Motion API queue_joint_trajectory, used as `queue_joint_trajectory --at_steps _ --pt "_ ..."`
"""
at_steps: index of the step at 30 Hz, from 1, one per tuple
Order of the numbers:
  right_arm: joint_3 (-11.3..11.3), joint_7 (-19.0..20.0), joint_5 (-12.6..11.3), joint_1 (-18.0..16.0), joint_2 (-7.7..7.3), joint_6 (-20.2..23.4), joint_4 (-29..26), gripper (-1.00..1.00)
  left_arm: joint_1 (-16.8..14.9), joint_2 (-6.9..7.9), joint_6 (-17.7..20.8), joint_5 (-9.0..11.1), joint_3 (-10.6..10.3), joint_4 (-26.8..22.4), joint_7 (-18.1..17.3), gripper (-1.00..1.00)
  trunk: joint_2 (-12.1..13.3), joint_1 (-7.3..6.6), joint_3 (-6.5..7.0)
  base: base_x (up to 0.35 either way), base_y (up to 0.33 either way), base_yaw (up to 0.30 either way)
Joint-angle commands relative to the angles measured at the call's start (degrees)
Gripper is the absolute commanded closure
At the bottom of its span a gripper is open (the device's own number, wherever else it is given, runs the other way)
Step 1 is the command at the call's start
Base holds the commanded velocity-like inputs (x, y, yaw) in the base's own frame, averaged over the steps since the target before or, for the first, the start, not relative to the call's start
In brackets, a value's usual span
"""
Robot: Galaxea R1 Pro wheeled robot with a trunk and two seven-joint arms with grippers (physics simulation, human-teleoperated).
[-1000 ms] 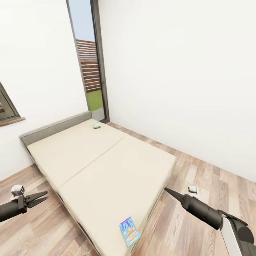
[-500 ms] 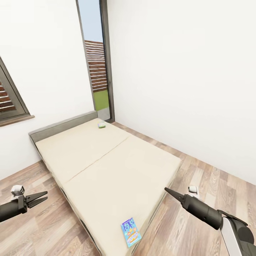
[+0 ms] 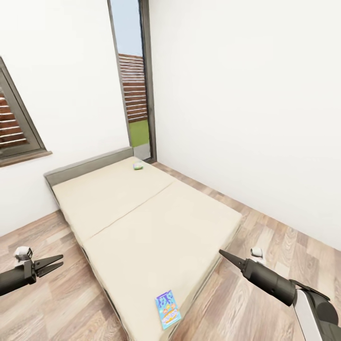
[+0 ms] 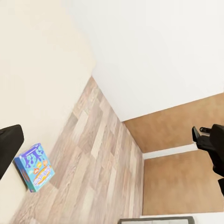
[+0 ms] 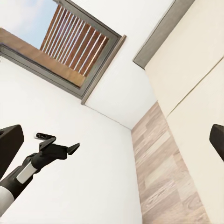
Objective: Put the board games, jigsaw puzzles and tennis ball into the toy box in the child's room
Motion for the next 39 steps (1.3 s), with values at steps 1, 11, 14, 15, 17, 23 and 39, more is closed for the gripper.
queue_joint_trajectory --at_steps 1,11,14,15,17,23,39 --pt "-0.04 0.09 -0.12 -0.04 -0.01 0.28 0.0 -1.0 -0.06 0.0 0.6 -0.1 0.02 -0.01 -0.29 -1.0 -0.12 0.03 -0.12 0.0 -0.115 0.148" --pt "-0.04 0.09 -0.12 -0.04 -0.02 0.28 0.0 -1.0 -0.06 0.0 0.56 -0.1 0.03 -0.01 -0.38 -1.0 -0.12 0.03 -0.12 0.0 -0.031 0.04" --pt "-0.04 0.09 -0.12 -0.04 -0.02 0.28 0.0 -1.0 -0.06 0.0 0.56 -0.1 0.03 -0.01 -0.38 -1.0 -0.12 0.03 -0.12 0.0 -0.005 0.009" --pt "-0.04 0.09 -0.12 -0.04 -0.02 0.28 0.0 -1.0 -0.03 0.0 0.54 -0.1 0.03 -0.01 -0.38 -1.0 -0.12 0.03 -0.12 0.0 -0.025 0.051" --pt "-0.04 0.09 -0.12 -0.04 -0.02 0.28 0.0 -1.0 -0.04 0.0 0.52 -0.1 0.03 -0.01 -0.38 -1.0 -0.12 0.03 -0.12 0.0 -0.065 0.096" --pt "-0.04 0.09 -0.12 -0.06 -0.02 0.28 0.0 -1.0 -0.03 0.0 0.42 -0.1 0.03 -0.01 -0.38 -1.0 -0.12 0.03 -0.12 0.0 -0.215 0.214" --pt "-0.04 0.13 -0.12 -0.04 -0.02 0.28 0.0 -1.0 -0.03 0.0 0.42 -0.02 0.03 -0.01 -0.39 -1.0 -0.12 0.03 -0.12 0.0 -0.288 0.276"
